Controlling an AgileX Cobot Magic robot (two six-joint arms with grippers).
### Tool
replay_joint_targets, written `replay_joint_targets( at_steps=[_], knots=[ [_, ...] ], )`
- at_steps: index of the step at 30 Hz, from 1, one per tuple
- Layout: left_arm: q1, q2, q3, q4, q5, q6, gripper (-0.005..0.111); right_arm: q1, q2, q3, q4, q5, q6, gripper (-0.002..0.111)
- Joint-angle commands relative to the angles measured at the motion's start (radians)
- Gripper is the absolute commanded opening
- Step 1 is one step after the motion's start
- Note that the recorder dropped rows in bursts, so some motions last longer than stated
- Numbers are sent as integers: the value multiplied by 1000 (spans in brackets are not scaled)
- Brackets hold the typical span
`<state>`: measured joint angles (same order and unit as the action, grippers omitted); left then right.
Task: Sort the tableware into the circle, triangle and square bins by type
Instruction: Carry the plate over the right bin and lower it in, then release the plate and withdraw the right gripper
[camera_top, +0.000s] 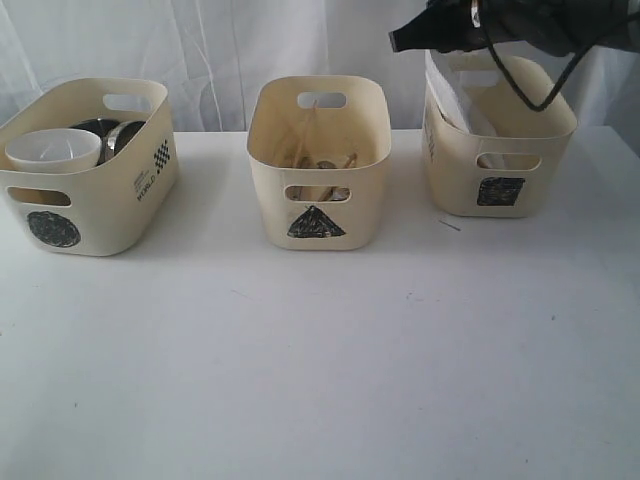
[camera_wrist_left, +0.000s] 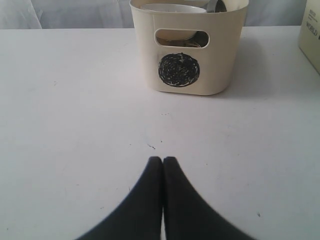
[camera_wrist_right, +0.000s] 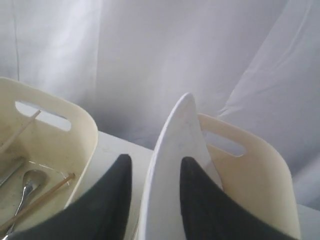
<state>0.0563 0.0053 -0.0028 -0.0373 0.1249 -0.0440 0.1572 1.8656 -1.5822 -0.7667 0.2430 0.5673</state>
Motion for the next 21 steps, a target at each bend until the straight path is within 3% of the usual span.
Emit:
replay_joint_targets(
  at_steps=[1, 8, 12, 21],
  knots=[
    [1, -5, 3, -4, 3, -4, 0, -8, -92, 39, -4, 61, 40, 25],
    [1, -5, 3, -4, 3, -4, 0, -8, -333, 303, 3, -23, 42, 0],
    [1, -5, 3, -4, 3, -4, 0, -8, -511, 491, 8, -115, 47, 0],
    [1, -5, 3, -4, 3, -4, 0, -8, -836, 821, 19, -134, 47, 0]
  ],
)
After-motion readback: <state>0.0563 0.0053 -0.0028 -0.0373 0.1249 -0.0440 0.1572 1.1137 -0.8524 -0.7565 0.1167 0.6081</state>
